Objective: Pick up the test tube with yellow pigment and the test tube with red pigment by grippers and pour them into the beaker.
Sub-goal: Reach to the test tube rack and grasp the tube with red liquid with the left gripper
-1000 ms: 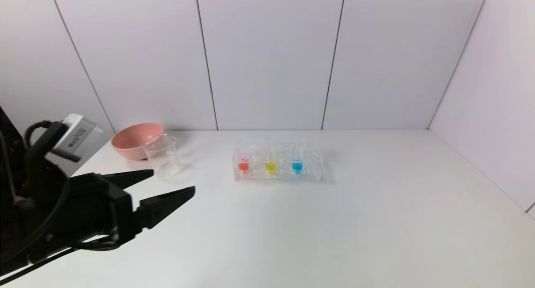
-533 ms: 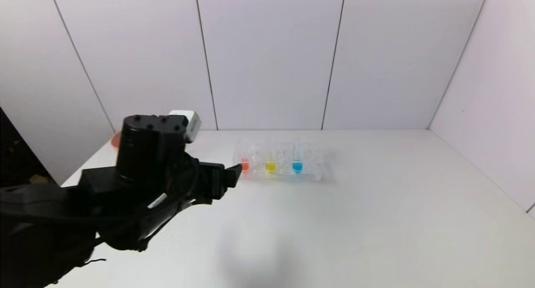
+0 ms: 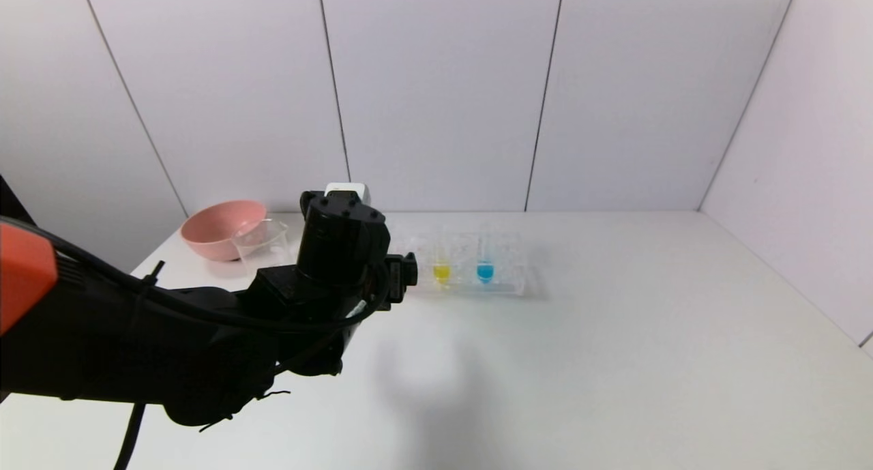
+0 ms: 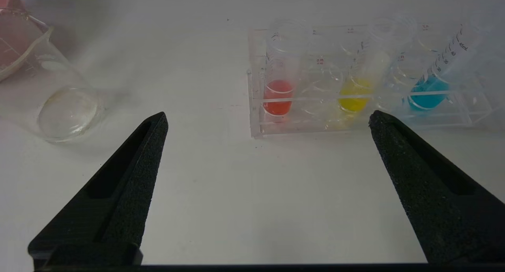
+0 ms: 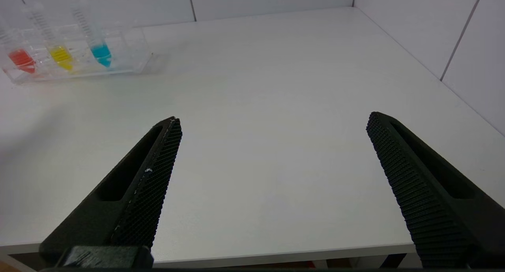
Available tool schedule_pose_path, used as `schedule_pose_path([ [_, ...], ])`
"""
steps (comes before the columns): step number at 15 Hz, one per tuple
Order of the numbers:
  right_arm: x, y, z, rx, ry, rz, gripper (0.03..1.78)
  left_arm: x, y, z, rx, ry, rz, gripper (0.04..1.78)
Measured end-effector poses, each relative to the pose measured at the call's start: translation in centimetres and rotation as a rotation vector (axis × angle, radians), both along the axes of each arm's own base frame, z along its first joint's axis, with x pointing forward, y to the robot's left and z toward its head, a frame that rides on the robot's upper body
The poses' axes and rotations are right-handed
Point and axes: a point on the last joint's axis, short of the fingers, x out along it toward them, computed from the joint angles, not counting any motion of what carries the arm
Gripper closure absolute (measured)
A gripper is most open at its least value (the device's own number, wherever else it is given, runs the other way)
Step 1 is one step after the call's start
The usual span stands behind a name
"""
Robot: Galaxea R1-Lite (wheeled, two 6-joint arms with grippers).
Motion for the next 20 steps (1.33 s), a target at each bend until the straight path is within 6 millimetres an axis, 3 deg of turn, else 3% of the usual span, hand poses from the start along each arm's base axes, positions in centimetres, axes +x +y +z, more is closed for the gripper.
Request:
schedule_pose_path([
  [6, 0.0, 0.0, 0.0, 0.0, 0.0, 0.0, 0.1, 2.8, -1.8, -1.9, 0.011, -0.002, 0.014, 0.04],
  [13, 0.0, 0.0, 0.0, 0.0, 0.0, 0.0, 0.1, 6.7, -1.5, -3.4, -0.01, -0.025, 0.067, 0.04],
  [20, 0.0, 0.0, 0.0, 0.0, 0.0, 0.0, 0.1, 7.6, -1.8, -4.1, -0.014, -0.046, 0.043, 0.04],
])
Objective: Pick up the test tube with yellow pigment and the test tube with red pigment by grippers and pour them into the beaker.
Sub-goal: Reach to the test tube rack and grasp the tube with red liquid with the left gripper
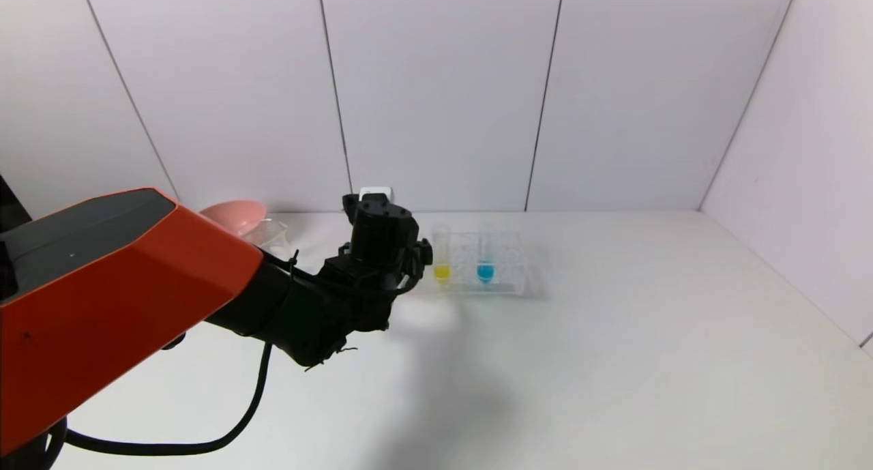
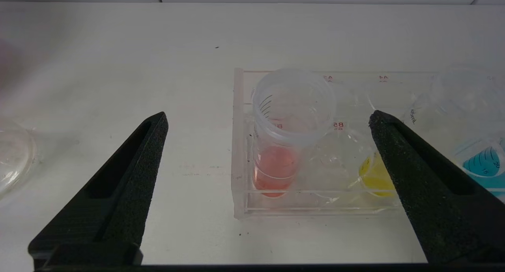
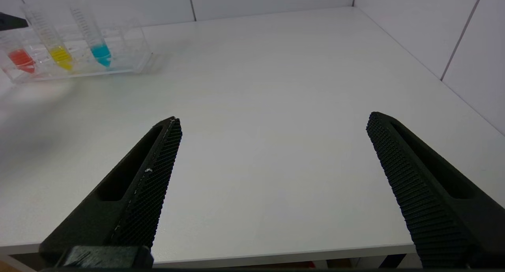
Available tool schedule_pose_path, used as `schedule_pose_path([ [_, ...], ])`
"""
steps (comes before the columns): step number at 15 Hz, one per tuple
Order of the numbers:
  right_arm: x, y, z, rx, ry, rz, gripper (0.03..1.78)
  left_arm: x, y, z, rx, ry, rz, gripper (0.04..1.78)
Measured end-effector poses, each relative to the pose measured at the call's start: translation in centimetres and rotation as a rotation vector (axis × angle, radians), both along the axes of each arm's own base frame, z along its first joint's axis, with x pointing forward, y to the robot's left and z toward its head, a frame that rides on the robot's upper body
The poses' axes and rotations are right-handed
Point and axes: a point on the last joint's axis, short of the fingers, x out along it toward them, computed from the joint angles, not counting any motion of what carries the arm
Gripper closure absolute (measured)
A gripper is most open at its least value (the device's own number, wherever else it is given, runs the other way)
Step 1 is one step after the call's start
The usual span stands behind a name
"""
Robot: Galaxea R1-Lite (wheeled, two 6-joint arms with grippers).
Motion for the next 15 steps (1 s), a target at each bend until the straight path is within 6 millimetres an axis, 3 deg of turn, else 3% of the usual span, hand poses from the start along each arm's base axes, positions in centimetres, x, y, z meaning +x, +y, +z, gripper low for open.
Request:
schedule_pose_path([
  [2, 0.0, 0.0, 0.0, 0.0, 0.0, 0.0, 0.1, -0.05, 0.01, -0.13, 0.005, 0.003, 0.0, 0.1],
  [4, 0.0, 0.0, 0.0, 0.0, 0.0, 0.0, 0.1, -0.1, -0.05, -0.21, 0.006, 0.005, -0.001, 0.27],
  [6, 0.0, 0.0, 0.0, 0.0, 0.0, 0.0, 0.1, -0.14, -0.12, -0.25, 0.006, 0.006, -0.003, 0.53],
  [9, 0.0, 0.0, 0.0, 0.0, 0.0, 0.0, 0.1, -0.18, -0.29, -0.38, 0.005, 0.008, -0.007, 1.09],
  [11, 0.0, 0.0, 0.0, 0.0, 0.0, 0.0, 0.1, -0.28, -0.53, -0.38, 0.005, 0.006, -0.012, 1.36],
  [15, 0.0, 0.0, 0.0, 0.0, 0.0, 0.0, 0.1, -0.45, -0.99, 0.05, 0.012, -0.007, -0.021, 1.39],
])
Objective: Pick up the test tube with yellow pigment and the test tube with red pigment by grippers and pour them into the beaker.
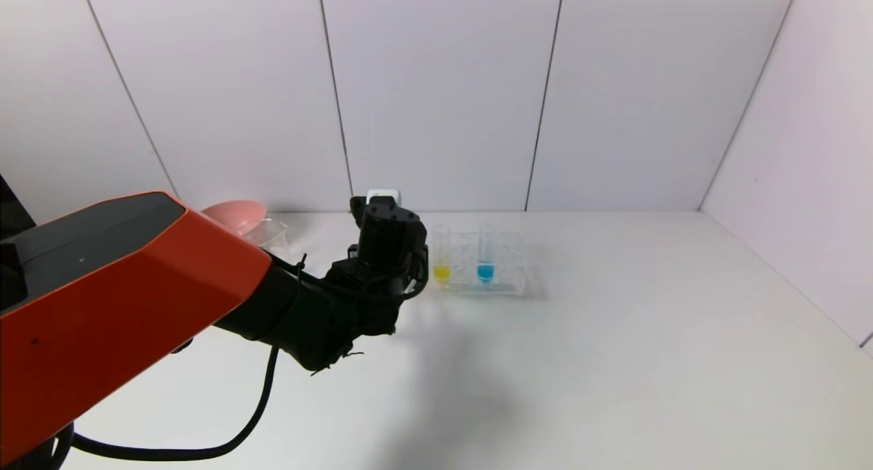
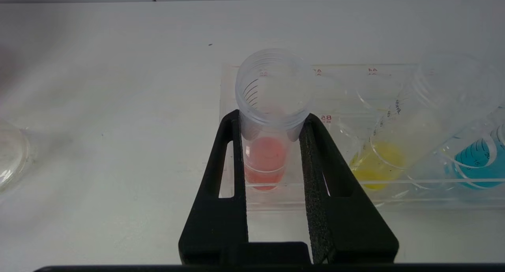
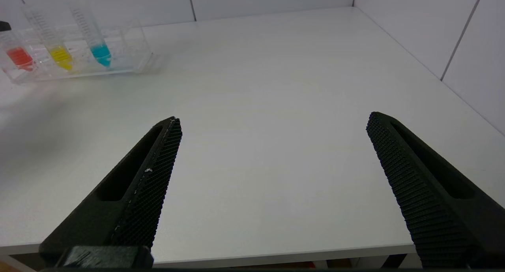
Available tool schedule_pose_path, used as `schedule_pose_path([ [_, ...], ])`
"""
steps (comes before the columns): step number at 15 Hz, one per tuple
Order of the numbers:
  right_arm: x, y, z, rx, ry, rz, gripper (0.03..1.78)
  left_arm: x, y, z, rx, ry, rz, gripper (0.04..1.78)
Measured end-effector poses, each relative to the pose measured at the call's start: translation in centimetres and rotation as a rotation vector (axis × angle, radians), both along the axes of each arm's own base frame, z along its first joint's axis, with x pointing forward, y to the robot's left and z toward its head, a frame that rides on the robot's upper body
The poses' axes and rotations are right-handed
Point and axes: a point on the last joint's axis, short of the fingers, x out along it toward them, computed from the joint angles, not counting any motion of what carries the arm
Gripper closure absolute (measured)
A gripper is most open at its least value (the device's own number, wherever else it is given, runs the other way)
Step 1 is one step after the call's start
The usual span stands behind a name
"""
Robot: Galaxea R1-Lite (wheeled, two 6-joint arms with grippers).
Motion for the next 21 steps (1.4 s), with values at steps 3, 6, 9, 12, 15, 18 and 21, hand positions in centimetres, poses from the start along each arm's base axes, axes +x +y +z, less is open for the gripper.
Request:
schedule_pose_path([
  [3, 0.0, 0.0, 0.0, 0.0, 0.0, 0.0, 0.1, 0.0, -0.1, 1.3, 0.007, -0.032, -0.007, 1.39],
  [6, 0.0, 0.0, 0.0, 0.0, 0.0, 0.0, 0.1, -0.3, 0.1, 3.6, 0.023, -0.083, -0.022, 1.39],
  [9, 0.0, 0.0, 0.0, 0.0, 0.0, 0.0, 0.1, -0.7, 0.5, 6.1, 0.046, -0.127, -0.031, 1.39],
  [12, 0.0, 0.0, 0.0, 0.0, 0.0, 0.0, 0.1, -1.2, 0.8, 7.4, 0.031, -0.15, -0.033, 1.39],
  [15, 0.0, 0.0, 0.0, -0.001, 0.0, 0.0, 0.1, -2.2, 1.7, 8.9, 0.028, -0.149, -0.047, 1.39],
  [18, 0.0, 0.0, 0.0, 0.0, 0.0, 0.0, 0.1, -4.1, 4.3, 11.0, 0.035, -0.108, -0.11, 1.39],
  [21, 0.0, 0.0, 0.0, 0.0, 0.0, 0.0, 0.1, -6.3, 9.4, 12.5, 0.056, -0.024, -0.167, 1.39],
])
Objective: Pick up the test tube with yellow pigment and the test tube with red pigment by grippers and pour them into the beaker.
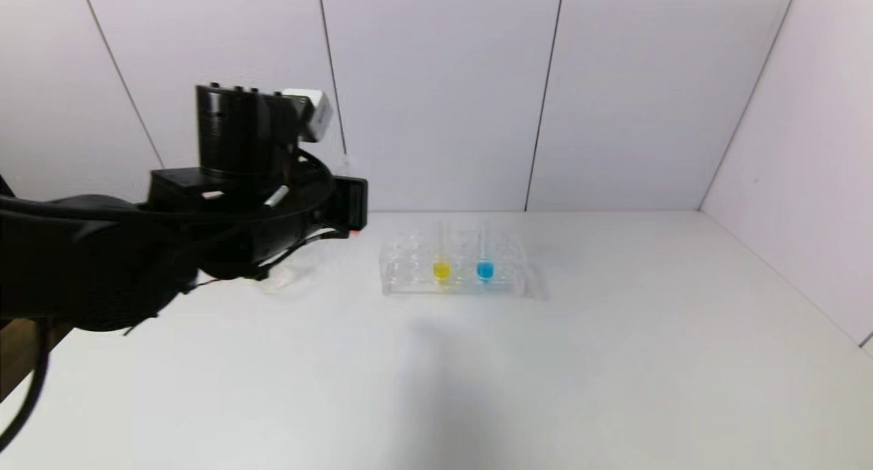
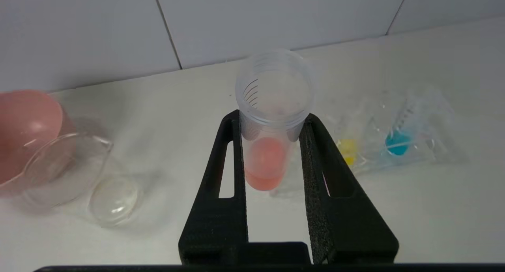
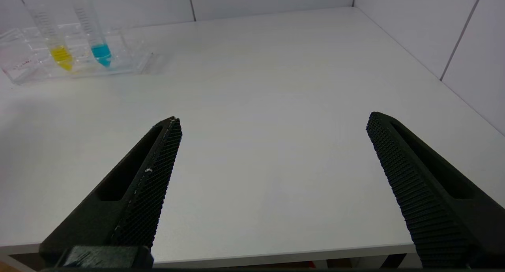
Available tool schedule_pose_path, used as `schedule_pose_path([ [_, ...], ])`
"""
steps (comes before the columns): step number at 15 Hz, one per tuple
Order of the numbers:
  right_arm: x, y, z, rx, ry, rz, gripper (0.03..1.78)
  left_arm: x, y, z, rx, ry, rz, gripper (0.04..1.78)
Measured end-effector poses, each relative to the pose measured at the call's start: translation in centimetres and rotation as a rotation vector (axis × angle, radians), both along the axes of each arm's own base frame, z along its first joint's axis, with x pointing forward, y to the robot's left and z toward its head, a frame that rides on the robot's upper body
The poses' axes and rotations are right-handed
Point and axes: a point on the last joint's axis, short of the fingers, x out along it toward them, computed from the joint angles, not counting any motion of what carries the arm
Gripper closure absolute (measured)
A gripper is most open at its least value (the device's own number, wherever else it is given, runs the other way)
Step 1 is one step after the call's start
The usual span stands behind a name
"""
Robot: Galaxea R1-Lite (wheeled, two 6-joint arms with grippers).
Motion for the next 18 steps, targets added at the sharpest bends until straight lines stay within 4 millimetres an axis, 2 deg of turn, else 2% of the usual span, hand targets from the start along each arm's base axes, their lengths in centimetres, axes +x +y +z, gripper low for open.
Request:
schedule_pose_path([
  [3, 0.0, 0.0, 0.0, 0.0, 0.0, 0.0, 0.1, -1.9, 6.4, 0.5, 0.023, 0.073, -0.017, 1.39],
  [7, 0.0, 0.0, 0.0, 0.0, 0.0, 0.0, 0.1, -3.8, 14.7, 0.5, 0.019, 0.084, -0.012, 1.39],
  [10, 0.0, 0.0, 0.0, 0.0, 0.0, 0.0, 0.1, -4.4, 19.8, 0.2, -0.01, 0.072, -0.032, 1.39],
  [13, 0.0, 0.0, 0.0, 0.0, 0.0, 0.0, 0.1, -3.0, 22.4, -1.0, 0.018, 0.091, -0.085, 1.39],
  [16, 0.0, 0.0, 0.0, 0.0, 0.0, 0.0, 0.1, -0.2, 23.9, -2.8, 0.11, 0.124, -0.117, 1.39],
  [18, 0.0, 0.0, 0.0, 0.0, 0.0, 0.0, 0.1, 1.8, 24.7, -3.3, 0.185, 0.127, -0.148, 1.39],
])
